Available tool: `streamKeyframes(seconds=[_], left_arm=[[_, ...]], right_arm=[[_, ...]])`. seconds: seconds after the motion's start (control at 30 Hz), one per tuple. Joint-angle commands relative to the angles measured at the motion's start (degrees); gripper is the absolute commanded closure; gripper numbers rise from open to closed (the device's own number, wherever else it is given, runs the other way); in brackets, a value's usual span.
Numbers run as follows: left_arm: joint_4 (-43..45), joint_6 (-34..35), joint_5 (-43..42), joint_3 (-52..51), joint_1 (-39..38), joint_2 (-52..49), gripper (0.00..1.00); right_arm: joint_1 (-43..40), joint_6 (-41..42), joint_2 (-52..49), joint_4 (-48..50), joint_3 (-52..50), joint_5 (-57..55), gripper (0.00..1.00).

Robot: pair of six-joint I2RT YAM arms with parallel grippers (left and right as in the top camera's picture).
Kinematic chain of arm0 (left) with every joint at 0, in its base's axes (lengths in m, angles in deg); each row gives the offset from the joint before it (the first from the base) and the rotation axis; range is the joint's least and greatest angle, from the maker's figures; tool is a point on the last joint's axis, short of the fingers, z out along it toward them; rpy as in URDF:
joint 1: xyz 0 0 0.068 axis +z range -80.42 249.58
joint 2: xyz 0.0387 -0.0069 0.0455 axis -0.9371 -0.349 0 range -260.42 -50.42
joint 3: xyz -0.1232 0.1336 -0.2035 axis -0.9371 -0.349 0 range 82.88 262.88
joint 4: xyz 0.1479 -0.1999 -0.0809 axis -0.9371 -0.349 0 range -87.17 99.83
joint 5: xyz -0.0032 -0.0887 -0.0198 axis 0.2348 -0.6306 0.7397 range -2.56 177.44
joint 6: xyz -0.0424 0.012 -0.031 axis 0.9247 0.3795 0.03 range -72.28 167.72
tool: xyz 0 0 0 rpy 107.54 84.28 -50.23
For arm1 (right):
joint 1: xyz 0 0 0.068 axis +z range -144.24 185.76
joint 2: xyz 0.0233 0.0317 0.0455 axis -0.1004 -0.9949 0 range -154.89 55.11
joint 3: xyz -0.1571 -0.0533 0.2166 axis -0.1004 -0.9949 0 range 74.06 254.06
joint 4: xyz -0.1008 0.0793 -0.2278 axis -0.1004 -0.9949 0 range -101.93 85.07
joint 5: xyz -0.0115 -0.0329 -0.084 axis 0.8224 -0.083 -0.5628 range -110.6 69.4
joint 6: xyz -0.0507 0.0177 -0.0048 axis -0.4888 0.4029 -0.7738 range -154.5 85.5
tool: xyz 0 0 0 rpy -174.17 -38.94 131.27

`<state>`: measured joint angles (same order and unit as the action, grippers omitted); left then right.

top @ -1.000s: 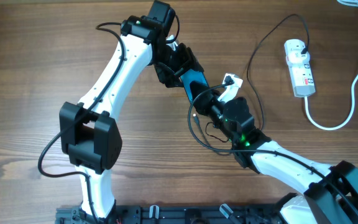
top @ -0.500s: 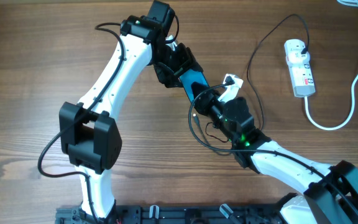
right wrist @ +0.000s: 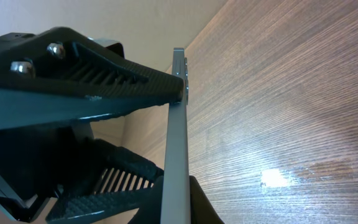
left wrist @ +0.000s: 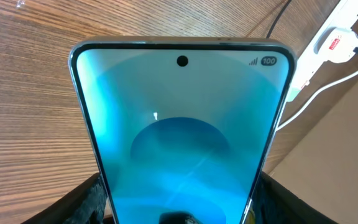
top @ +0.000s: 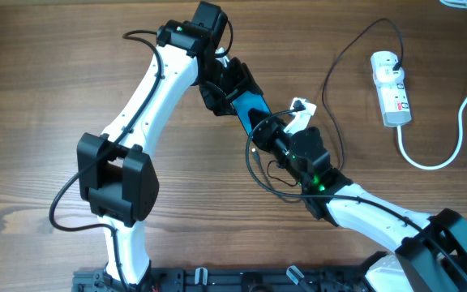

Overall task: Plug charger to phone and switch on socket
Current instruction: 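Release the left gripper and hold the phone with the right gripper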

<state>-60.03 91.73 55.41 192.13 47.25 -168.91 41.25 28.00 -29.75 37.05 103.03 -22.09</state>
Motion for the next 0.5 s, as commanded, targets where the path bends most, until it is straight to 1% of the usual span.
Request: streamKeyframes(seconds=[0.0, 0.07, 0.13, 0.2, 0.3, 0.4, 0.47], left_arm=[[-0.7, -0.2, -2.1, 1.4, 0.0, 0.0, 0.28], [-0.6, -0.2, -4.4, 1.4, 0.5, 0.0, 0.2], [-0.4, -0.3, -8.1, 1.4, 2.4, 0.0, 0.0], [-0.4, -1.2, -9.6, 1.4, 4.2, 0.1, 0.0], [-1.9, -6.2, -11.0, 1.4, 8.1, 1.0, 0.0], [-5.4, -12.6, -10.6, 1.4, 11.6, 2.6, 0.0], [-8.3, -16.5, -7.7, 1.4, 14.0, 4.2, 0.0]], right_arm=[[0.0, 3.2, -0.4, 0.8, 0.6, 0.0, 0.95], [0.0, 4.8, -0.4, 0.8, 0.6, 0.1, 0.96], [0.0, 8.2, -0.4, 0.7, 0.6, 0.0, 0.96], [-0.2, 9.6, -0.4, 0.4, 0.6, 0.0, 0.96], [-2.3, 16.3, -0.4, -3.5, 0.6, 3.5, 0.96], [-6.1, 20.6, -0.4, -4.3, 0.6, 11.5, 0.96], [-9.1, 23.9, -0.4, -4.3, 0.6, 18.5, 0.95]])
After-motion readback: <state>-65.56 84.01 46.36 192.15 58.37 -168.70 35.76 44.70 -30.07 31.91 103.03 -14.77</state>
